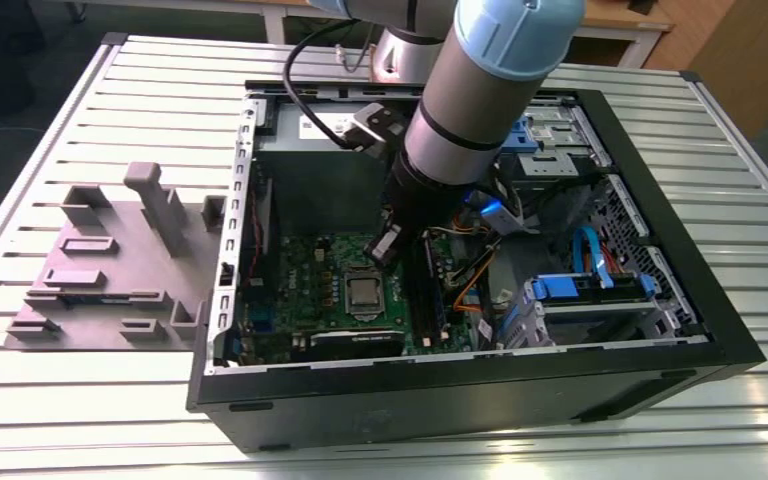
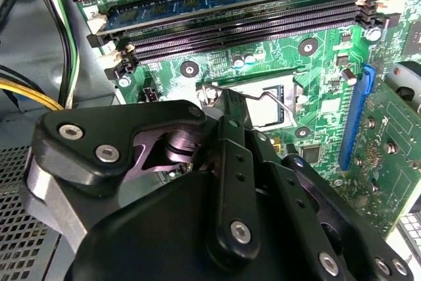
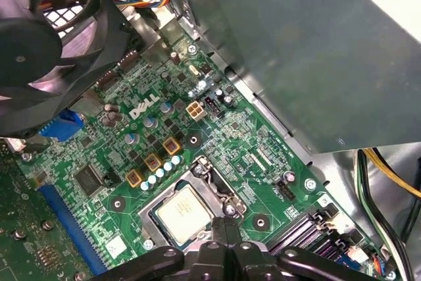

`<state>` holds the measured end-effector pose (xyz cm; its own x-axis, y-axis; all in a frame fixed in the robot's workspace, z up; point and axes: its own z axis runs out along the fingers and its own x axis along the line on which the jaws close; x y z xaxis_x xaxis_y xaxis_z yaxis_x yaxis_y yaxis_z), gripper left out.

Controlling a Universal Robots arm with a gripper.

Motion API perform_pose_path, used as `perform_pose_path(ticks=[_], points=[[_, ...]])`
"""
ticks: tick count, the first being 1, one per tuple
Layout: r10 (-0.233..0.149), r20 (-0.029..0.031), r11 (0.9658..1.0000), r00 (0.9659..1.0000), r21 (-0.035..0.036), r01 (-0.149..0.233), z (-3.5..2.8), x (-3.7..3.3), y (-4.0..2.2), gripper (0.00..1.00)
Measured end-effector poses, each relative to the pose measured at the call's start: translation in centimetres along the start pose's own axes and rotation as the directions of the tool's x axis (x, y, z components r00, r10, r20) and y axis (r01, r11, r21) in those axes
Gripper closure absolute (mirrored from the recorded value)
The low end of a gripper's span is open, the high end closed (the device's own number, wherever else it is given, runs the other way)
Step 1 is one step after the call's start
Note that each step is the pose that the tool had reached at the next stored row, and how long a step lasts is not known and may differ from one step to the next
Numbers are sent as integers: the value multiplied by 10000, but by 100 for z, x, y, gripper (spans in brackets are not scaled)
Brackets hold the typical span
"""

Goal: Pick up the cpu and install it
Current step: 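Install the first cpu locking lever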

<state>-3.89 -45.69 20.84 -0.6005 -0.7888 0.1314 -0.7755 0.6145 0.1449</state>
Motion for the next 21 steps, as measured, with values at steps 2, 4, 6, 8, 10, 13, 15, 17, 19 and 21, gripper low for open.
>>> perform_pose_path(ticks=[2, 4, 6, 8, 10, 13, 15, 17, 19, 21], points=[[-2, 2, 10000, 10000, -1, 2, 2, 9, -8, 90], [-1, 2, 10000, 10000, -1, 1, 6, 25, -21, 90], [0, -2, 10000, 10000, 0, 0, 16, 37, -32, 90], [0, -1, 10000, 10000, 0, 0, 31, 45, -43, 90], [-1, 1, 10000, 10000, -1, 1, 46, 55, -55, 90], [2, -6, 10000, 10000, 4, -2, 60, 72, -71, 90], [11, -23, 10000, 10000, 19, -11, 63, 83, -80, 90], [25, -42, 10000, 10000, 33, -24, 66, 100, -94, 90], [39, -58, 10000, 10000, 45, -39, 69, 117, -108, 90], [49, -72, 10000, 10000, 55, -48, 76, 126, -116, 90]])
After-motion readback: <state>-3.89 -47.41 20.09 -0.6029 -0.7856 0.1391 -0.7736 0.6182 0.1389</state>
